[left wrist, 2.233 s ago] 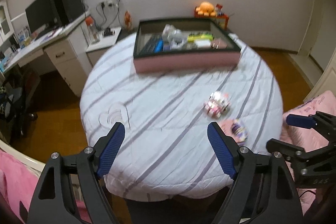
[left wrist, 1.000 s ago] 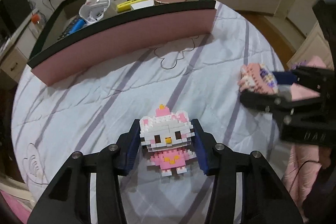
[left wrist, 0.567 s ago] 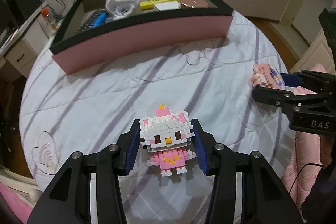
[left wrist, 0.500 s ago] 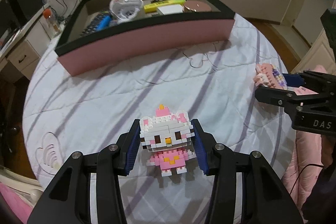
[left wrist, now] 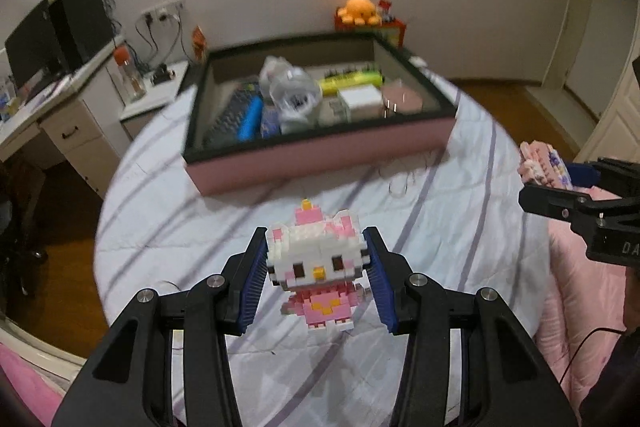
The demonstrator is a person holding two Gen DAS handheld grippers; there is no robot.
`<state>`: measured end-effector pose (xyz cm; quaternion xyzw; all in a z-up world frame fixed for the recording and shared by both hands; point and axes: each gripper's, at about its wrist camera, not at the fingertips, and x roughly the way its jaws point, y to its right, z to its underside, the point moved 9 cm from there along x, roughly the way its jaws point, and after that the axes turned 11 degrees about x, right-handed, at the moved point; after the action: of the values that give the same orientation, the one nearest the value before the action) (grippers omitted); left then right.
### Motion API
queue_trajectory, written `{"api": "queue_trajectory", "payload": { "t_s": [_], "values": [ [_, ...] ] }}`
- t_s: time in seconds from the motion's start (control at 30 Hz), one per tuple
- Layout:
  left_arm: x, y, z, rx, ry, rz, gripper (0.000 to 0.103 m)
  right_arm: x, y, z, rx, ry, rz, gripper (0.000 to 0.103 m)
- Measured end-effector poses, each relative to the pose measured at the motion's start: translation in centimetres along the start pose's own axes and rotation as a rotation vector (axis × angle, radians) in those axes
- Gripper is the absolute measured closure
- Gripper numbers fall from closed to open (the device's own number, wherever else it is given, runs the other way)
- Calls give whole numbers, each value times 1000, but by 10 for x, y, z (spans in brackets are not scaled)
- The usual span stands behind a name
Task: Organize rigid objects
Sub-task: 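Carry the lego kitty with the left tool while the right tool carries the lego donut toward the box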
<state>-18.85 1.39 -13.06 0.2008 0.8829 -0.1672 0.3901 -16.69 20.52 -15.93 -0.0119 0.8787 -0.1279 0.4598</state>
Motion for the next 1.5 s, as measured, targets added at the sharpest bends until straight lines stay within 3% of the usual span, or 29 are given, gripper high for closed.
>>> {"api": "queue_trajectory", "payload": {
  "t_s": [0.33, 0.67, 1.13, 1.5],
  "values": [
    [-62, -15, -24, 8, 149, -55, 56, -57, -25, -11, -41, 128, -33, 41],
    [-90, -16, -31, 10, 215, -75, 56, -88, -38, -8, -72, 194, -54, 41],
    [-84, -33, -34, -32, 205, -95, 56, -84, -37, -15, -60, 189, -46, 41],
    [-32, -61, -78, -41, 183, -119, 56, -33, -33, -68, -55, 153, -65, 41]
  ]
}}
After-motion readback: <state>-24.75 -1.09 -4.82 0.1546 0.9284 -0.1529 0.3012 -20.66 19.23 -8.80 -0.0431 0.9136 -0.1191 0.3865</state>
